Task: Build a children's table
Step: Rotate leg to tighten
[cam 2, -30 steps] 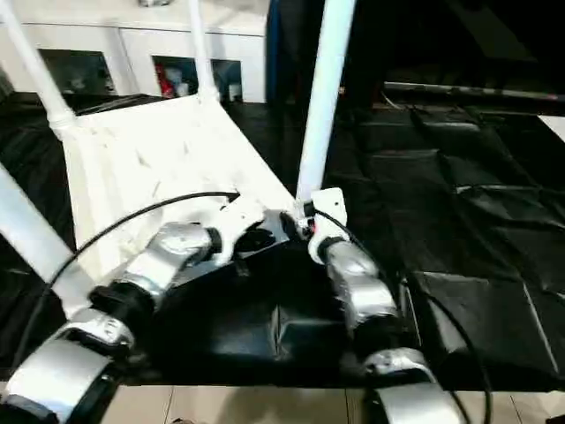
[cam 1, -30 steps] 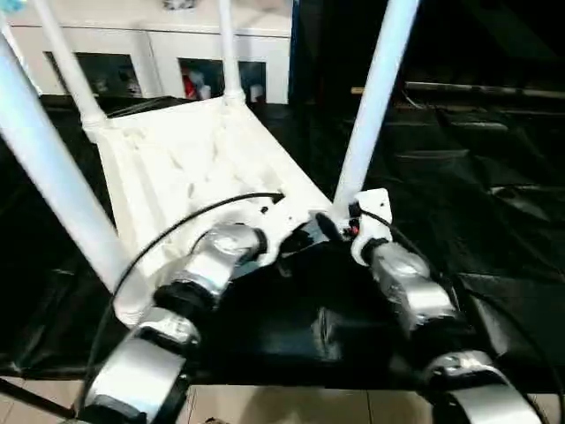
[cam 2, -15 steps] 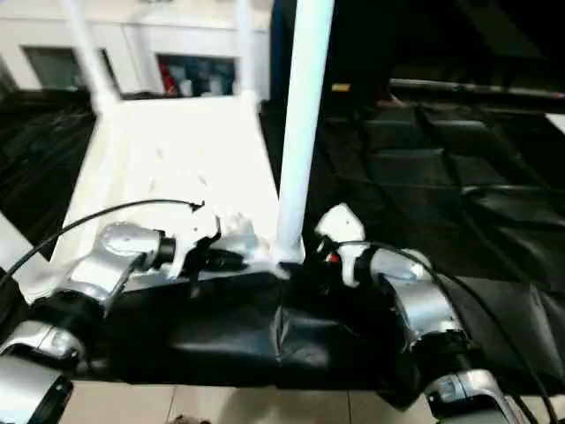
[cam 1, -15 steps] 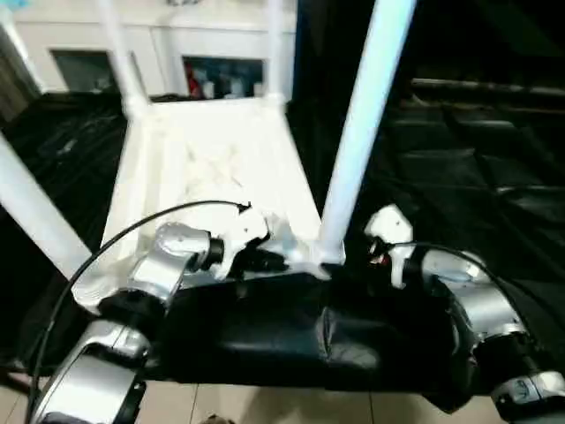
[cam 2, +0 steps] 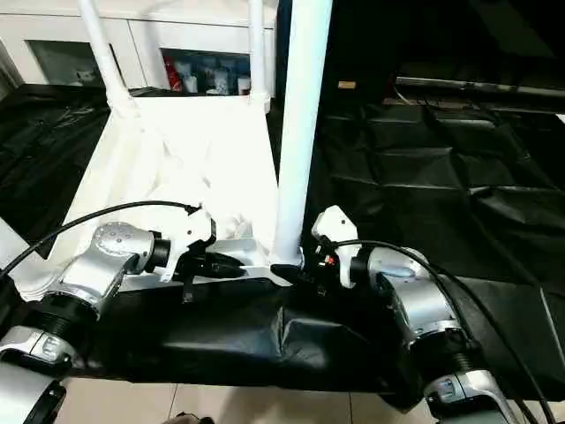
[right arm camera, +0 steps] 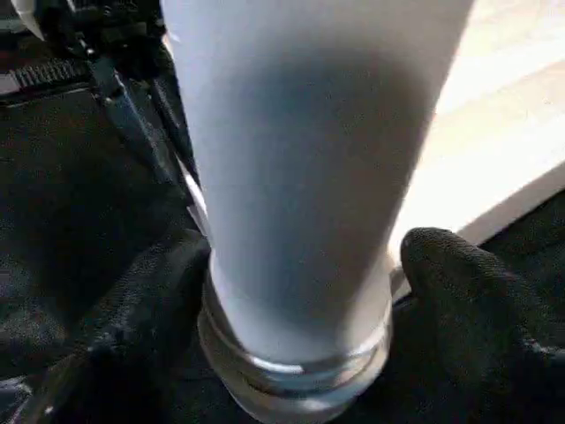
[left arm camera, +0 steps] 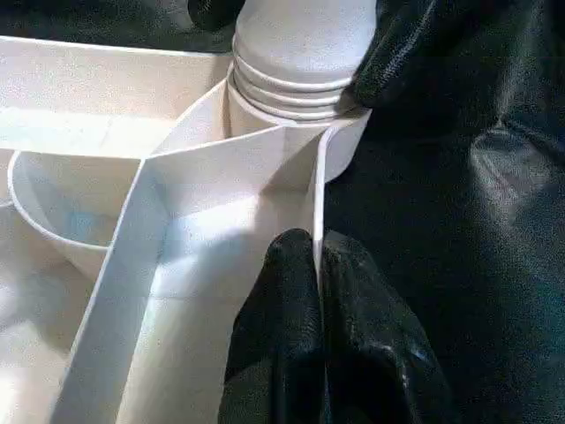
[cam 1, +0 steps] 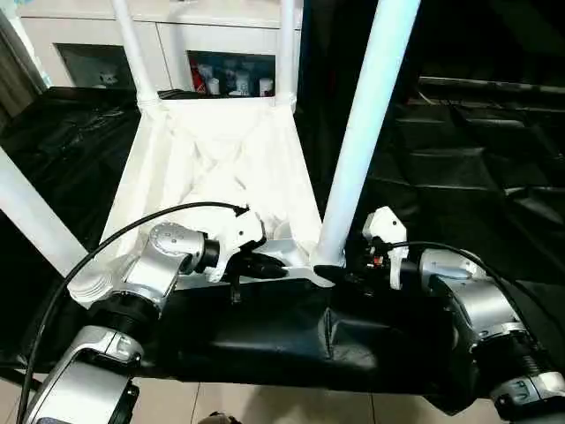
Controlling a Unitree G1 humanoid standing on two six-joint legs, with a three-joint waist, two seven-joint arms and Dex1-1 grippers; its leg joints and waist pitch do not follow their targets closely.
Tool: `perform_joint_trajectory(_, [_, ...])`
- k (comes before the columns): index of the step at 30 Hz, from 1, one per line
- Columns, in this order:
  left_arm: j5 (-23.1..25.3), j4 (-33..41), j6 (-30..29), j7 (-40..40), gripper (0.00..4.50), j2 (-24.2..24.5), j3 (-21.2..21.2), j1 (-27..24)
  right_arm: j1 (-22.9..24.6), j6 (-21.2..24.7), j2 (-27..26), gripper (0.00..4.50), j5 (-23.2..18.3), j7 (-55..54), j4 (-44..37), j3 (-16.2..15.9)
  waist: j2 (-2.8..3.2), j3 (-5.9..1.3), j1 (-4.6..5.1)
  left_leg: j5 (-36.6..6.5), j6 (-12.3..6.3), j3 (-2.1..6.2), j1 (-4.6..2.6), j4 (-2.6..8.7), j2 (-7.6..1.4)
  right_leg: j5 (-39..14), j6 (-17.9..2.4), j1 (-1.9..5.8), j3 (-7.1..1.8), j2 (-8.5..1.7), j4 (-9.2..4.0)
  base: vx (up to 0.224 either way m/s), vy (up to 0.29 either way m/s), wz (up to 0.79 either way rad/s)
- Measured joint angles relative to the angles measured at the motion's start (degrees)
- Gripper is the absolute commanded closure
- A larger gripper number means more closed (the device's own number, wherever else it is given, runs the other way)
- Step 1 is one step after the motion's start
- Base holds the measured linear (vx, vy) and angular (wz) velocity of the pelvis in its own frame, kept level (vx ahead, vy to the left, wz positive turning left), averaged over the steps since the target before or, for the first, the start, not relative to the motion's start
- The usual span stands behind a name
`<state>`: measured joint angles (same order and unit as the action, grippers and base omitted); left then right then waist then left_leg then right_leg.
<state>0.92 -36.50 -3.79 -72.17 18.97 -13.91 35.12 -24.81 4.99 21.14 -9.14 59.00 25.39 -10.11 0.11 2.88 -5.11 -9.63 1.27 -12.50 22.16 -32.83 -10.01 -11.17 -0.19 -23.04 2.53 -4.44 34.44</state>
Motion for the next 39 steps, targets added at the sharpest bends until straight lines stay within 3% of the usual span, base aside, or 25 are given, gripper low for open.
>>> perform_joint_trajectory(10, [0.4, 0.9, -0.7, 1.2, 4.5, -0.1, -0.1, -0.6, 0.1, 0.6, -0.7, 1.73, 0.2, -1.2, 0.4, -0.3, -0.02, -0.01, 0.09, 0.0, -0.01, 0.0, -0.04, -0.15, -0.01, 0.0, 0.0, 0.02, -0.03, 0.0, 0.13, 0.0, 0.0, 0.0])
perform_joint_trajectory(16, [3.3, -3.9, -0.4, 12.2, 4.5, -5.2, 0.0, 2.1, -0.4, 0.5, -6.5, 1.78, 1.3, -15.3, 5.3, 3.8, -0.08, -0.06, 0.84, 0.0, 0.06, 0.1, -0.34, -0.72, -0.04, 0.0, 0.0, 0.24, -0.13, 0.0, 0.6, 0.0, 0.0, 0.0])
perform_joint_trajectory(21, [6.1, -9.5, -2.5, 25.2, 4.5, -11.6, 0.2, 5.9, -3.4, 2.7, -14.1, 1.78, 3.4, -35.8, 9.4, 8.3, -0.11, -0.09, 1.87, 0.0, 0.06, 0.13, -0.56, -0.88, 0.04, -0.1, 0.2, 0.49, -0.19, -0.08, 0.44, 0.0, 0.0, 0.0])
perform_joint_trajectory(24, [7.2, -11.2, -3.8, 30.6, 4.5, -14.7, 0.2, 6.9, -5.6, 3.7, -17.2, 1.78, 5.3, -45.0, 11.7, 9.0, -0.11, -0.1, 2.12, 0.0, 0.05, 0.15, -0.9, -0.84, 0.11, -0.1, 0.2, 0.88, -0.17, -0.13, 0.21, 0.0, 0.0, 0.0])
perform_joint_trajectory(29, [7.7, -12.2, -3.6, 32.3, 4.5, -15.6, 0.1, 7.4, -6.8, 1.5, -18.1, 1.78, 6.0, -47.8, 14.1, 9.2, -0.06, -0.15, 2.07, 0.0, 0.03, 0.19, -1.06, -0.46, 0.14, -0.1, 0.2, 1.17, -0.08, -0.12, -0.3, 0.0, 0.0, 0.0])
perform_joint_trajectory(30, [7.7, -12.2, -3.3, 32.0, 4.5, -15.4, 0.1, 7.4, -6.8, 0.9, -18.1, 1.24, 6.2, -47.5, 14.3, 9.3, -0.06, -0.14, 2.05, 0.0, 0.04, 0.19, -1.05, -0.44, 0.15, -0.1, 0.2, 1.16, -0.09, -0.12, -0.29, 0.0, 0.0, 0.0])
perform_joint_trajectory(31, [7.7, -12.3, -3.1, 31.7, 4.5, -15.2, 0.1, 7.4, -6.8, 0.6, -18.1, 1.1, 6.3, -47.0, 14.4, 9.3, -0.06, -0.14, 2.01, 0.0, 0.04, 0.19, -1.05, -0.41, 0.15, -0.1, 0.2, 1.15, -0.09, -0.12, -0.29, 0.0, 0.0, 0.0])
perform_joint_trajectory(39, [6.5, -12.0, -1.0, 25.7, 4.5, -11.5, 0.1, 7.3, -5.7, -0.3, -12.2, 0.44, 5.6, -33.3, 12.4, 6.8, -0.09, -0.11, 1.7, 0.0, 0.06, 0.24, -1.01, -0.11, 0.1, 0.3, 0.2, 1.03, 0.05, -0.06, -0.28, 0.0, 0.0, 0.0])
